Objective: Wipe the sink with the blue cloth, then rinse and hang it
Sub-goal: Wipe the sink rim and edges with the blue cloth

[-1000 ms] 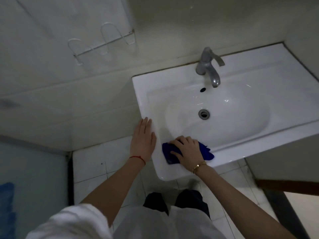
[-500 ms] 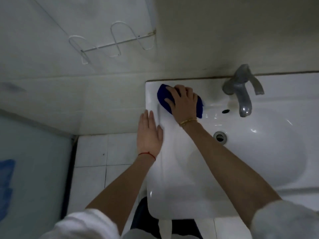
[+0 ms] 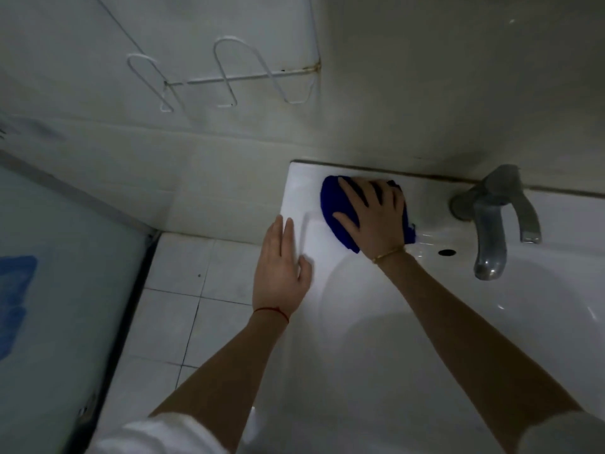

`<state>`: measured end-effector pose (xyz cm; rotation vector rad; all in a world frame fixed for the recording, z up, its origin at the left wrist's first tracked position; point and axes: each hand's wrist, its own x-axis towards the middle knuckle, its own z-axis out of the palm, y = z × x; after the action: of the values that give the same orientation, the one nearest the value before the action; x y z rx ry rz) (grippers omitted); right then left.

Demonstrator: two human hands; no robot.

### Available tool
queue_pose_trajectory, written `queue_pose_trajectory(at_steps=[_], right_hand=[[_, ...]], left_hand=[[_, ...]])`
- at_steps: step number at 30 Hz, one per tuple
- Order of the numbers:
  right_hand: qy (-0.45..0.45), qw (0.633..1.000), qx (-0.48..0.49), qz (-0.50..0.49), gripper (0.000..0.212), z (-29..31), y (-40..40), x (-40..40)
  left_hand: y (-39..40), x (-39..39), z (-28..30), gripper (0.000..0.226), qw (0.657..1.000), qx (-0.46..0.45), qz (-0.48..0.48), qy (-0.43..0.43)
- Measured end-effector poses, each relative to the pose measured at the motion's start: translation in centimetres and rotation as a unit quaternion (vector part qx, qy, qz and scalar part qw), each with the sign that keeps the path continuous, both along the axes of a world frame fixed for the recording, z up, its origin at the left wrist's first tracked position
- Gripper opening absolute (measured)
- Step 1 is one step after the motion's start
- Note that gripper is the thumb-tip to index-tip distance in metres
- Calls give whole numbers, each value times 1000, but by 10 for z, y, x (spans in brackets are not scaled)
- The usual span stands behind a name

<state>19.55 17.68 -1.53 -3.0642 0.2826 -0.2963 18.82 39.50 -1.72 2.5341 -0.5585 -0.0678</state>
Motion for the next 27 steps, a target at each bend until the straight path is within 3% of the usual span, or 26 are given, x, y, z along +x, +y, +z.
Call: queue_pose_trajectory(at_steps=[4, 8, 14, 19, 23, 27], right_hand=[[23, 997, 2, 74, 64, 3, 27, 23], [16, 991, -11, 131, 68, 0, -1, 7], [7, 998, -10, 60, 65, -2, -28, -12], [57, 992, 17, 111, 63, 4, 11, 18], [60, 990, 27, 122, 64, 5, -3, 11], [37, 998, 21, 40, 66, -1, -41, -22]], left_hand=[[-1, 0, 2, 65, 1000, 7, 7, -3], [0, 0, 4, 64, 1000, 7, 4, -3], [-1, 1, 3, 64, 1000, 6, 0, -6], [-2, -1, 3, 65, 1000, 7, 10, 3], [0, 1, 2, 66, 1000, 4, 1, 3], [1, 1, 1, 66, 1000, 7, 0, -2]])
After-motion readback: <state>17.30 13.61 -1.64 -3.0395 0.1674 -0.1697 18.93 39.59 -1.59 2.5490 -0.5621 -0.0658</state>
